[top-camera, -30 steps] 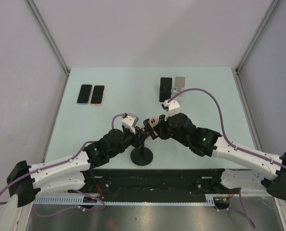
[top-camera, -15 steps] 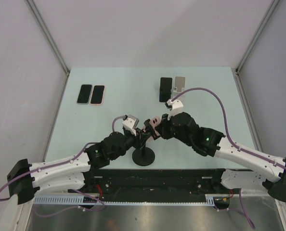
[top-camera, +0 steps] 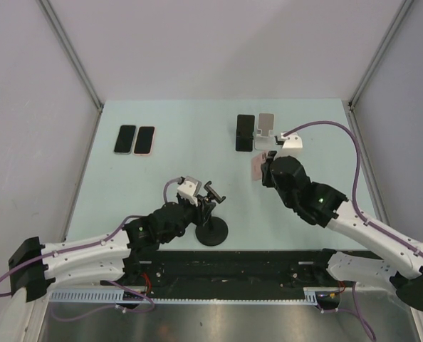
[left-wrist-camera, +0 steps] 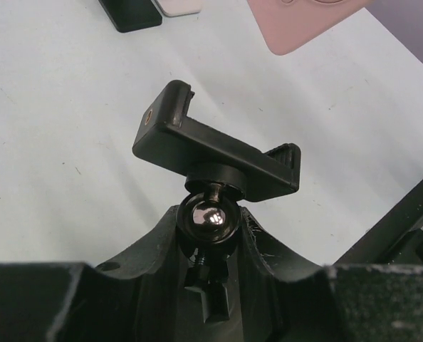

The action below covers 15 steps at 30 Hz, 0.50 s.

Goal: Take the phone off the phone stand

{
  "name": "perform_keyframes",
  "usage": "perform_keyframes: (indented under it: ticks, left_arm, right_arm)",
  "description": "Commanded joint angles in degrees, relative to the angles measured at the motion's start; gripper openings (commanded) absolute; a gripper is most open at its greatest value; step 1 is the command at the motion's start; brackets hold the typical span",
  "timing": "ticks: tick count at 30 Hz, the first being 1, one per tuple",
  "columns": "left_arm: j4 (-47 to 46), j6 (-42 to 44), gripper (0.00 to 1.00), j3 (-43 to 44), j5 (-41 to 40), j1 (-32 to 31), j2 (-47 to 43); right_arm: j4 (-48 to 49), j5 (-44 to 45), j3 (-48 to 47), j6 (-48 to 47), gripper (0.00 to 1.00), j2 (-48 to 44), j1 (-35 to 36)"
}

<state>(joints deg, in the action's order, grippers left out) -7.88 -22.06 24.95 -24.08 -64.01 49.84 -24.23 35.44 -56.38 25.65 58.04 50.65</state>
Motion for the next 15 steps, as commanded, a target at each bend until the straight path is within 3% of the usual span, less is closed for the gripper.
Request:
perform_keyframes:
  ticks: [1,10,15]
  left_arm:
    - [5.2,0.4,0.0,-0.4,-3.5,-0.2,1.4]
    - [3.9,4.7,0.0,1.9,-5.5,0.4,0.7]
    - [1.5,7.1,0.0,4.1,-1.8,4.7,2.9]
  right_arm:
    - [5.2,1.4,-2.4,-2.6,0.0,-1.2,0.8]
    - [8.8,1.2,-0.8,-9.8,0.0,-5.2,1.0]
    - [9.8,2.1,2.1,-12.4,0.0,-10.0,0.9]
